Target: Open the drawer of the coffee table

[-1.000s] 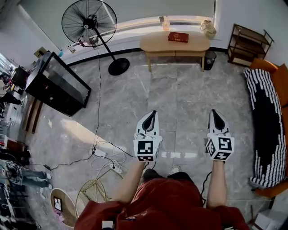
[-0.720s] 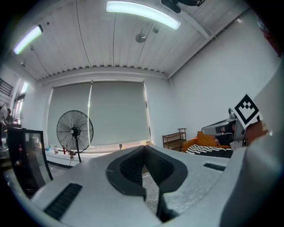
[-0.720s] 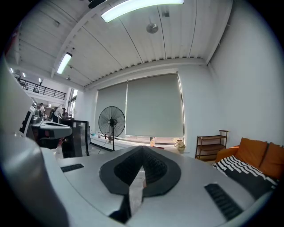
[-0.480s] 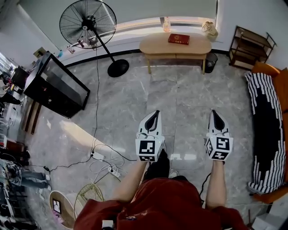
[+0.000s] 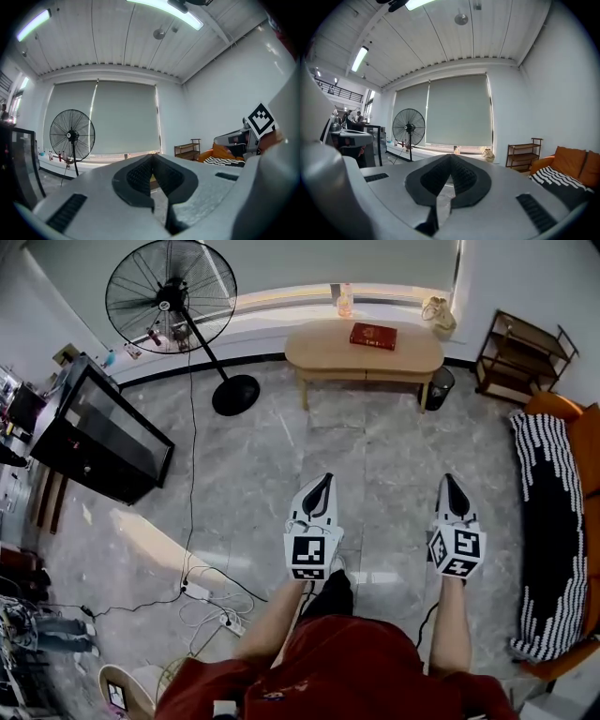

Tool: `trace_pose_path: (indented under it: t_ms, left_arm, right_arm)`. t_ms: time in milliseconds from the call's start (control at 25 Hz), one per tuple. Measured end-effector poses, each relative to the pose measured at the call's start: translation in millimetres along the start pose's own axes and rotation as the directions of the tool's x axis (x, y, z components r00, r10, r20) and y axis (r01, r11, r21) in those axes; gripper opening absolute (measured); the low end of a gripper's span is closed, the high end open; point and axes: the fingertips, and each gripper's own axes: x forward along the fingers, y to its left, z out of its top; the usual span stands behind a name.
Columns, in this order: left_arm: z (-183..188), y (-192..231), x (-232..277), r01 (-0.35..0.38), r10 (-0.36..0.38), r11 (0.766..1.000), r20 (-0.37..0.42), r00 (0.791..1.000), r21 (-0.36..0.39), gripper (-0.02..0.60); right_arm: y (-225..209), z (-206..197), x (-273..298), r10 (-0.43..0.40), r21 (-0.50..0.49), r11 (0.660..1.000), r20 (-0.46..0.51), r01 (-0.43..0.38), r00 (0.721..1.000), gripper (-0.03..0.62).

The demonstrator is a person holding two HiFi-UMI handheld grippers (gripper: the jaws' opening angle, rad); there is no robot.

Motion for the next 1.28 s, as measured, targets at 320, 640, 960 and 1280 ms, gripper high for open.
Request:
trace_pose_path:
  t_ms: [320,640,960,1280]
  left_arm:
    - [-2,91,80,-0.003,0.003,1.0,0.002,1.0,0.001,0.008]
    - [-10,142,137,0.007,-0.007,1.0,-0.011,1.0,-0.004,0.008]
    - [-14,165,174,0.022,-0.022,1.0,-0.013,1.0,-0.003,0.008]
    - [-19,175,207,0.026,-0.026,1.0,-0.01,1.0,-0.003,0.008]
  right_arm:
    - [36,21,113,0.001,0.009,1.0,-0.017,-0.001,1.0,-0.003]
    - [52,26,187,-0.008,0.005,1.0,-0.018,0.008,1.0,-0.003]
    - [56,26,230,-0.01,-0.002,1.0,-0.011,0.01,1.0,0.189]
    - [39,23,259,-0.044,0.031,0.999,0.004,0.044,0.999,0.238]
